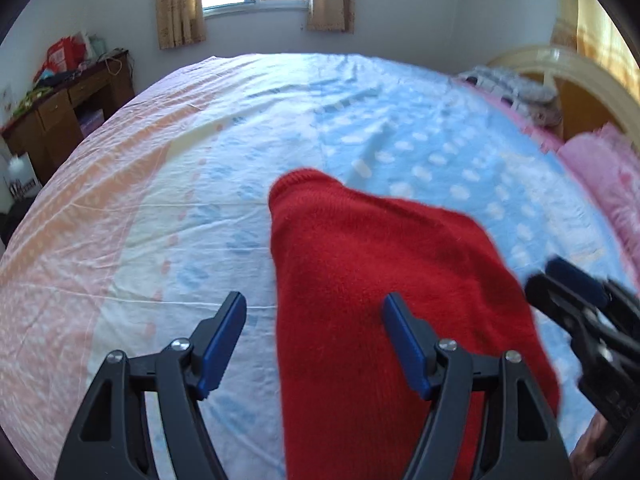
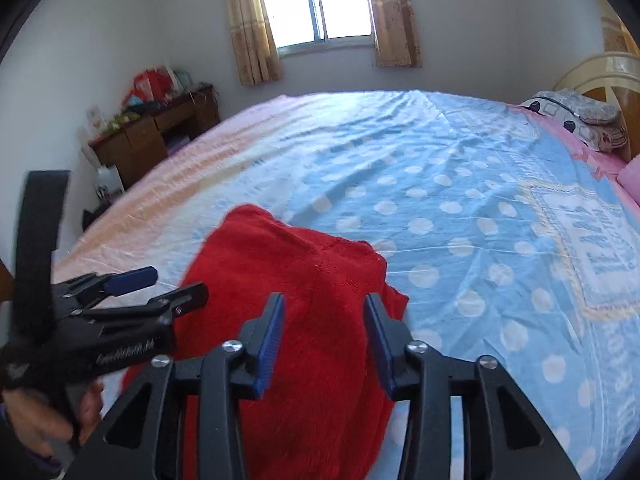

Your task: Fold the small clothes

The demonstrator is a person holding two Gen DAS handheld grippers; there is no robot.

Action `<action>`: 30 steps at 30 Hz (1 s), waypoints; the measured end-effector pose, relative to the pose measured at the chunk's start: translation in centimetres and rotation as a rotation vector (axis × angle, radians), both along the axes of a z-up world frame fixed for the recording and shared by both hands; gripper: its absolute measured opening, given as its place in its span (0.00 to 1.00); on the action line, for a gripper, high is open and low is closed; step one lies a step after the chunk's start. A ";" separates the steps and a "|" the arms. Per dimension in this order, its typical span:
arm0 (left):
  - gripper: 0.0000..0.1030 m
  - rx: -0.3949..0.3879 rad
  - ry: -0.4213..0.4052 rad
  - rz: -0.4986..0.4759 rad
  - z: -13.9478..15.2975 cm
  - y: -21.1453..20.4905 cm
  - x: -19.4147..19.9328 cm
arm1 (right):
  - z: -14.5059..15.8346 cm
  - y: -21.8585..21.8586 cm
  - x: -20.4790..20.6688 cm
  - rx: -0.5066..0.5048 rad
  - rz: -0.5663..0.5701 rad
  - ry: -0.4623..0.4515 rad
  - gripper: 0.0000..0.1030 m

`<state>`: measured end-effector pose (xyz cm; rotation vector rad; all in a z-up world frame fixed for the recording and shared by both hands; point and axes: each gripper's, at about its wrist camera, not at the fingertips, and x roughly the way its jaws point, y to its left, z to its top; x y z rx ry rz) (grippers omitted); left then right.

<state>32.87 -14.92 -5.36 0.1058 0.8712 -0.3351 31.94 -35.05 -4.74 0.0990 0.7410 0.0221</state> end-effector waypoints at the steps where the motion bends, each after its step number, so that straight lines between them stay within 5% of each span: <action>1: 0.71 0.021 0.005 0.000 -0.7 -0.3 0.2 | -1.0 0.1 0.9 -0.019 -0.003 0.032 0.31; 3: 0.71 0.034 0.001 -0.003 -1.5 -0.5 0.1 | -3.8 -0.4 2.9 -0.062 -0.035 0.123 0.31; 5: 0.71 0.036 -0.020 -0.005 -1.6 -0.6 -0.1 | -4.7 -1.7 3.5 0.004 -0.052 0.101 0.37; 7: 0.72 0.053 -0.037 -0.012 -1.7 -0.8 -0.3 | -5.3 -3.1 3.7 0.054 -0.098 0.102 0.59; 9: 0.73 0.070 -0.050 -0.020 -1.6 -1.0 -0.4 | -5.8 -4.7 3.6 0.151 -0.139 0.112 0.65; 17: 0.79 0.019 -0.006 -0.008 -1.8 -0.2 0.4 | -4.0 -7.5 -1.8 0.441 -0.219 -0.025 0.67; 21: 0.79 0.038 -0.014 -0.014 -1.7 -0.5 0.2 | -3.7 -7.9 -2.9 0.443 -0.224 -0.038 0.72; 25: 0.79 0.038 -0.016 -0.014 -1.9 -0.6 0.2 | -5.9 -7.7 -1.7 0.466 -0.194 0.044 0.73; 30: 0.79 -0.002 0.014 -0.028 -2.1 -0.4 0.6 | -6.3 -8.0 -1.8 0.518 -0.175 0.007 0.76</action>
